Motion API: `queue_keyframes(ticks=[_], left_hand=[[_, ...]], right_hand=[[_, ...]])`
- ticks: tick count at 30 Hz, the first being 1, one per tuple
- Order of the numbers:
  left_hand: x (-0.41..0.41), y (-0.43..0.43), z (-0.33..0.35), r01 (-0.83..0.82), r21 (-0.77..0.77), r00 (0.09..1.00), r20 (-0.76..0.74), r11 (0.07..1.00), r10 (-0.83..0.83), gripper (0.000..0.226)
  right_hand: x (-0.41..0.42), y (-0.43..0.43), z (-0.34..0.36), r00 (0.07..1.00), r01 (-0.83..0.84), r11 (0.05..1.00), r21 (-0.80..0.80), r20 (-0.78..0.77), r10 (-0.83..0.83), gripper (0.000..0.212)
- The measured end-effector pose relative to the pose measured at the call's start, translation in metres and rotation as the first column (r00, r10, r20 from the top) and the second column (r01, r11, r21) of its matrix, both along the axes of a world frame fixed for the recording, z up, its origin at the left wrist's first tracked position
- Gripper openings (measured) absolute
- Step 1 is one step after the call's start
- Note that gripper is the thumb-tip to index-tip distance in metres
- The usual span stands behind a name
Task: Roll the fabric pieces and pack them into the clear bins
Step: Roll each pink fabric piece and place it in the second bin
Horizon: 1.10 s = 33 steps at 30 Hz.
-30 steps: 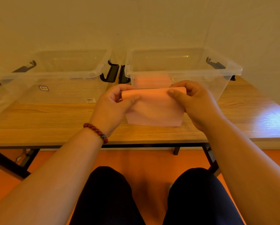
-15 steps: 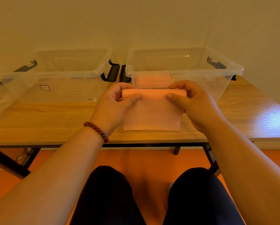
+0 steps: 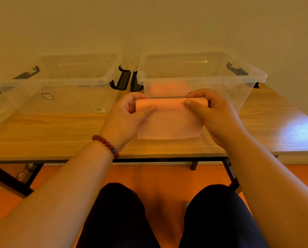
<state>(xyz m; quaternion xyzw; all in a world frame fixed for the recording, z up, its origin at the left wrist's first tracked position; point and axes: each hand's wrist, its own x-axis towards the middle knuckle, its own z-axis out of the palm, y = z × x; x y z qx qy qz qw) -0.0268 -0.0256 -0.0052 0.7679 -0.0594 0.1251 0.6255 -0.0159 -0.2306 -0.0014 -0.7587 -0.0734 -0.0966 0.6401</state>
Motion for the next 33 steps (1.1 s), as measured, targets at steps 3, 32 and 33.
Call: queue_keyframes(ticks=[3, 32, 33], left_hand=[[-0.0002, 0.0007, -0.0016, -0.008, -0.018, 1.000, -0.015, 1.000, 0.008, 0.016], [-0.0041, 0.0019, -0.0006, 0.034, 0.082, 0.999, 0.025, 0.996, -0.036, 0.017], [-0.0036, 0.0021, -0.0012, 0.027, 0.091, 0.999, 0.021, 0.995, -0.029, 0.016]], right_hand=[[-0.0019, -0.0014, -0.0006, 0.999, -0.054, 0.999, -0.006, -0.001, 0.054, 0.024], [-0.0073, 0.0014, 0.0066, 0.999, -0.045, 0.993, -0.110, 0.016, 0.047, 0.015], [-0.0076, 0.0005, 0.0072, 0.997, -0.067, 0.988, -0.141, 0.018, 0.070, 0.021]])
